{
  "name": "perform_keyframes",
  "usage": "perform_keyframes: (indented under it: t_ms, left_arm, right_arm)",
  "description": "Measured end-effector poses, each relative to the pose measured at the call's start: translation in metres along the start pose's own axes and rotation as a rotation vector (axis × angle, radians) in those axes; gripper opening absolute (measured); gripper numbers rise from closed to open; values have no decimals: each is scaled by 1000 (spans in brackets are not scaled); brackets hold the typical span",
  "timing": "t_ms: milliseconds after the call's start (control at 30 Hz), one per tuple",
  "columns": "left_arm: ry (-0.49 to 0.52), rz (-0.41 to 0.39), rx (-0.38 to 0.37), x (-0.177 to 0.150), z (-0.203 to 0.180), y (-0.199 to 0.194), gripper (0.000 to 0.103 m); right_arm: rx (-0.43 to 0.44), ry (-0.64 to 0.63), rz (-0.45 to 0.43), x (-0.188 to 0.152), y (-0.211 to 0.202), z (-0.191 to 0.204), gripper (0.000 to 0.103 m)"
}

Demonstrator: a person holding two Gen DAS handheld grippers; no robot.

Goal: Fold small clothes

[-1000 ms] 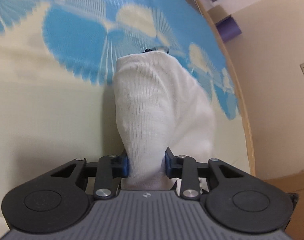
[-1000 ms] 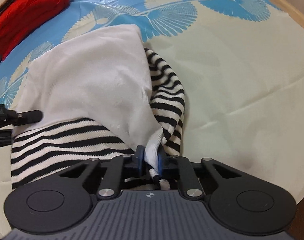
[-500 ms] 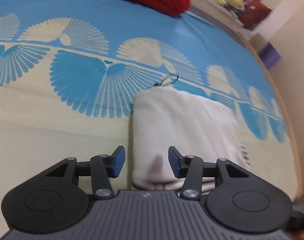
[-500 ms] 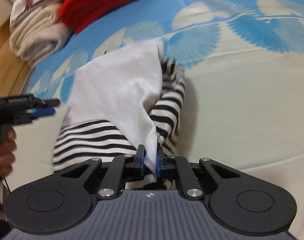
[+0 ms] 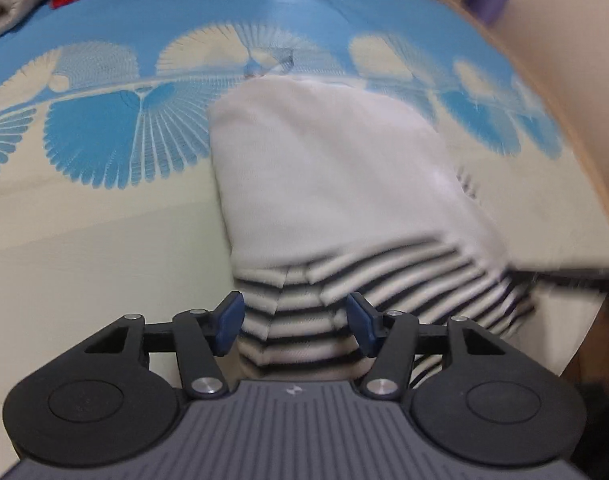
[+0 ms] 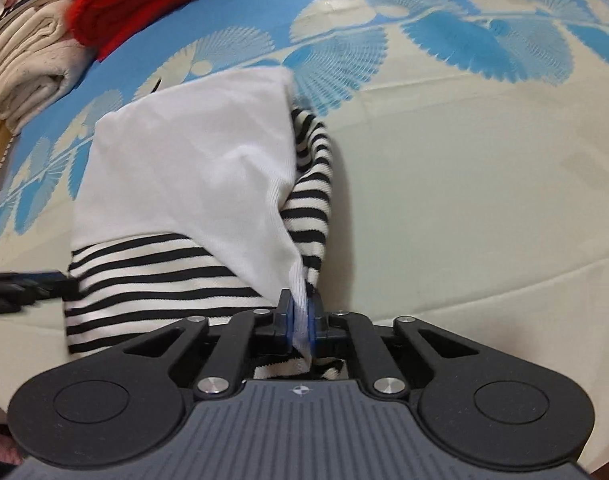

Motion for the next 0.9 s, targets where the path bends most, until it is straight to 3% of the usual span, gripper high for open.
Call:
perform_keyframes:
  t_ms: [33,133,267,367,400,433,500,567,700,900]
  left_arm:
    - [8,51,51,-12,3,11,70]
    - [-34,31,95,-7,6,0,70]
    - [-99,-137,156,3,-4,-62,73]
    - [-87,-257,223,0,-17,-109,89]
    - [-81,-301,239,-8,-25,-126,90]
    - [-88,-335,243,-13,-34,-141,90]
    - [-147,-391,222,-29,-48,-162,91]
    - [-189,-425,205,-45,-61,-169,91]
    - [-172,-410,232,-68,-92,-168,91]
    - [-207,-420,190,-91,-111,-169,91]
  right_arm:
    - [-2,-4,2,0,1,0,6]
    - [-10,-30,1,1,1,1,6]
    - [-135,-30,-38,5,-8,-13,9]
    - [-119,-1,-135,12,-32,-17,11]
    - [-113,-13,-178,13,-42,-15,22]
    - [-109,-35,-224,12,-53,-10,39]
    - [-112,-102,-318,5,-80,2,57]
    - [-126,-174,-406,-7,-106,17,62]
    - [-98,-278,-539,-34,-149,40,92]
    - [-97,-277,-593,-61,-182,48,96]
Point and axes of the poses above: each gripper's, at about its wrist camera, not at the fingertips, and y roughly the way its jaws point, z to its left, x to its top, the point moved 6 cm from there along y, roughly the way its jaws point
